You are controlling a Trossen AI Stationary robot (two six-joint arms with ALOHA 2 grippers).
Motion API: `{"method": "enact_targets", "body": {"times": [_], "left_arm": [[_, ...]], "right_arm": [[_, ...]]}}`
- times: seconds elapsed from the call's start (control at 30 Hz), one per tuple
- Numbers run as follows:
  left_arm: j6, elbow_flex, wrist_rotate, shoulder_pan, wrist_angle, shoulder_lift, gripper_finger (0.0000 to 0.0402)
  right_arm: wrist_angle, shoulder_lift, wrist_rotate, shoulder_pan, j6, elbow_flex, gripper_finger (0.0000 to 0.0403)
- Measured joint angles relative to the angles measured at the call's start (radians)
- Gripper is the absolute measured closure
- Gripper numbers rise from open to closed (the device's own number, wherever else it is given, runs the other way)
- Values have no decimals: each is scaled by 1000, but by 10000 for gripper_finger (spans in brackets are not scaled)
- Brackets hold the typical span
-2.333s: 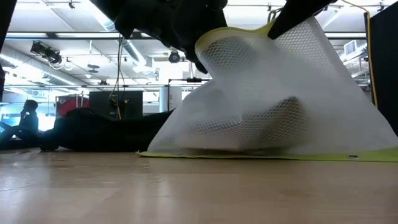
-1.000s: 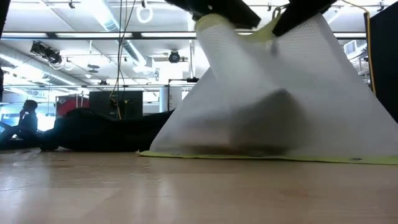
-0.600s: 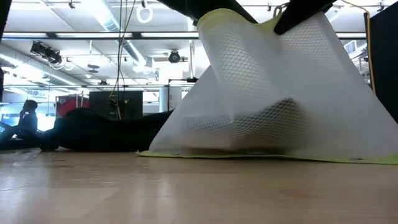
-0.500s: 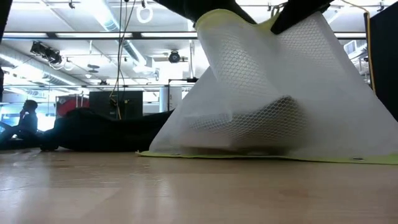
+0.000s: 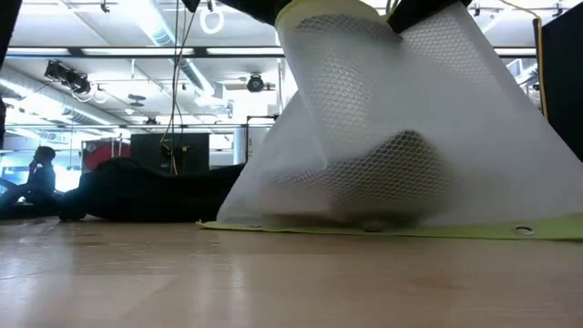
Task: Unpack backpack
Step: Close the yellow zip bag
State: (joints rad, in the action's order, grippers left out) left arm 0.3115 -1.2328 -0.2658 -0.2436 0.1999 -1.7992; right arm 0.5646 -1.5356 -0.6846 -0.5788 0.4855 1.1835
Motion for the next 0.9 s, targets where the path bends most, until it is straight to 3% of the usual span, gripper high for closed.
{"method": "enact_targets", "body": {"times": [0.43, 0.67, 0.77, 0.9], "left_arm": [[0, 0, -28, -6, 28, -8, 168], [0, 0, -111, -21, 18, -8, 174], [0, 0, -133, -28, 12, -8, 226], [0, 0, -128, -28, 6, -8, 355]], "right_arm": [[-27, 0, -12, 8, -26, 0, 403], [-42, 0, -17, 10, -35, 0, 403], [-44, 0, -21, 11, -35, 0, 403], [-45, 0, -29, 12, -35, 0, 403]]}}
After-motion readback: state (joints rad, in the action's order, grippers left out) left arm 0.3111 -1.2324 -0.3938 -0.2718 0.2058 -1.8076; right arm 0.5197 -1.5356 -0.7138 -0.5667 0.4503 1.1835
